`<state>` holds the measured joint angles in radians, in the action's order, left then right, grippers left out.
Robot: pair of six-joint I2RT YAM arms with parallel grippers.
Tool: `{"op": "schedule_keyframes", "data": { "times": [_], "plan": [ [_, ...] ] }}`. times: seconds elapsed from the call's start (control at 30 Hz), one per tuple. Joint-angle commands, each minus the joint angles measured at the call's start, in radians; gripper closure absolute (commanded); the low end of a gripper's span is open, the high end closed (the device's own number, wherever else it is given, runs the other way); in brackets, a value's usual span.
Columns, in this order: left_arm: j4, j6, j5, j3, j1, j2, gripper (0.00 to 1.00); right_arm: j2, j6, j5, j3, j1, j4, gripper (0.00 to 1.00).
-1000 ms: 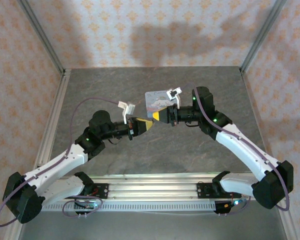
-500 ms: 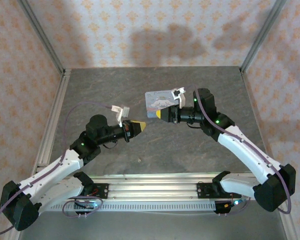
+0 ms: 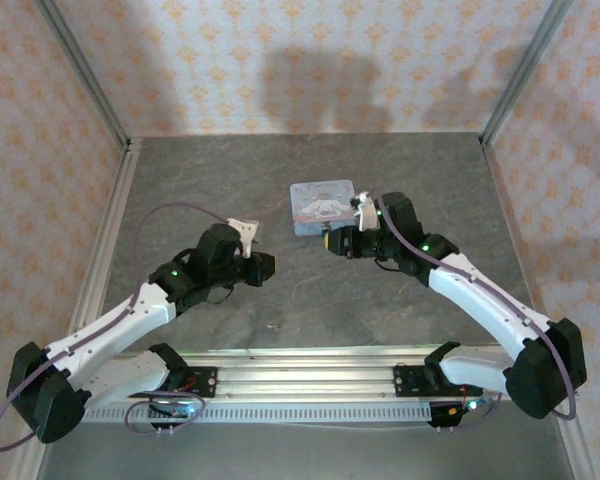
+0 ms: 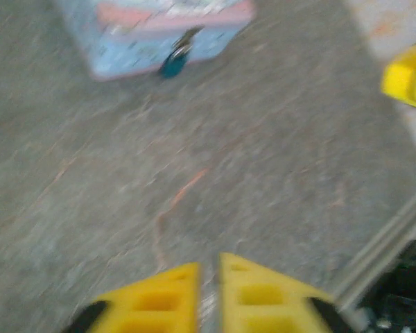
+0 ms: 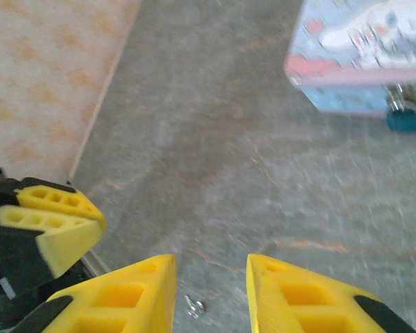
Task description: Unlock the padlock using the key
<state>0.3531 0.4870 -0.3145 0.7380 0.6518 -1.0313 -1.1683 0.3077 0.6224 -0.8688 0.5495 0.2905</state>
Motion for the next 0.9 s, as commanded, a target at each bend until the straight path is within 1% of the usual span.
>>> {"op": "schedule_keyframes", "data": {
  "times": [0.0, 0.1, 0.17, 0.23, 0.27, 0.33, 0.4, 0.53, 0.6, 0.73, 0.8, 0.87],
  "plan": [
    [0.219, 0.095, 0.223, 0.019, 0.086, -0.029, 0.71, 0.014, 0.006, -0.037, 0.058, 0.022, -0.005, 0.68],
    [0.286, 0.223, 0.344, -0.028, 0.101, -0.011, 0.63, 0.017, -0.117, -0.081, 0.09, 0.105, 0.022, 0.69],
    [0.299, 0.305, 0.393, -0.068, 0.101, 0.013, 0.6, 0.004, -0.215, -0.133, 0.097, 0.194, 0.044, 0.67],
    [0.285, 0.363, 0.393, -0.1, 0.101, 0.026, 0.6, -0.035, -0.276, -0.143, 0.088, 0.259, 0.061, 0.65],
    [0.272, 0.382, 0.376, -0.114, 0.101, 0.028, 0.61, -0.067, -0.3, -0.144, 0.076, 0.289, 0.073, 0.63],
    [0.238, 0.392, 0.324, -0.135, 0.109, 0.027, 0.62, -0.113, -0.307, -0.153, 0.056, 0.312, 0.085, 0.63],
    [0.224, 0.359, 0.311, -0.127, 0.156, 0.014, 0.62, -0.136, -0.278, -0.2, 0.054, 0.312, 0.079, 0.64],
    [0.264, 0.276, 0.385, -0.064, 0.299, -0.074, 0.56, -0.098, -0.198, -0.364, 0.105, 0.3, 0.025, 0.66],
    [0.255, 0.251, 0.393, -0.044, 0.348, -0.139, 0.55, -0.072, -0.15, -0.404, 0.125, 0.267, 0.019, 0.66],
    [0.22, 0.205, 0.399, 0.008, 0.431, -0.286, 0.54, -0.02, -0.066, -0.418, 0.172, 0.17, 0.027, 0.66],
    [0.213, 0.185, 0.395, 0.042, 0.451, -0.361, 0.54, 0.021, -0.05, -0.418, 0.195, 0.142, 0.033, 0.66],
    [0.206, 0.171, 0.381, 0.069, 0.456, -0.424, 0.56, 0.038, -0.045, -0.42, 0.207, 0.127, 0.041, 0.65]
  ]
}}
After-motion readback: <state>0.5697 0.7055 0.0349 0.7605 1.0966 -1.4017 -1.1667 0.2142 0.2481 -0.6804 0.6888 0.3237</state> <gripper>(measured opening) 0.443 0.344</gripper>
